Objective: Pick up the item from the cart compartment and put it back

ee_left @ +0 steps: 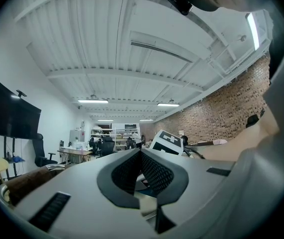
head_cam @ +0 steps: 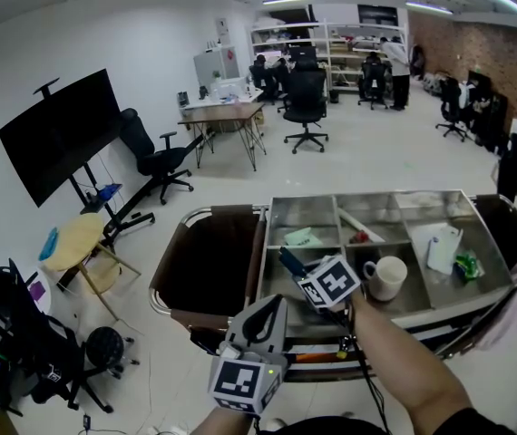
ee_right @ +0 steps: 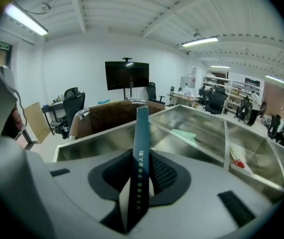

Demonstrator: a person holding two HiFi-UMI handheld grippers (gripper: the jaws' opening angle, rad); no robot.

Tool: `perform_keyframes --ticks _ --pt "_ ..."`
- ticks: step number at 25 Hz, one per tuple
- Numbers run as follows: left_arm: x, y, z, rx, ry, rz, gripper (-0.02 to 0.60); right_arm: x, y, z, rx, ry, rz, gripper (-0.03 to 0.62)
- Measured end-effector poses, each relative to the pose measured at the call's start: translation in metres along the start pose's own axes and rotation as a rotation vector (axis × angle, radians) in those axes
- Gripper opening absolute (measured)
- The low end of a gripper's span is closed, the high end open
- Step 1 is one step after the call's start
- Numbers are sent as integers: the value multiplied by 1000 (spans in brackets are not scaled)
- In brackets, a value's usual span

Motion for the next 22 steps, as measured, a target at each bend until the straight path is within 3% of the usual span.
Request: perform_keyframes --ticks 7,10,22 --pt "4 3 -3 6 12 10 0 3 -7 -1 23 19 -2 120" --pt "5 5 -2 4 16 13 0 5 -7 0 29 22 2 172" --pt "2 3 -4 9 7 7 0 10 4 -2 -9 30 21 152"
Point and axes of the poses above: the fingertips, and each gripper's own axes: y backward along the fingers, x to its left, z out of its top, the point moved 2 cm from there along y, backward along the fingers, and after that the axes turned 12 degrees about x, right-handed, at the moved point
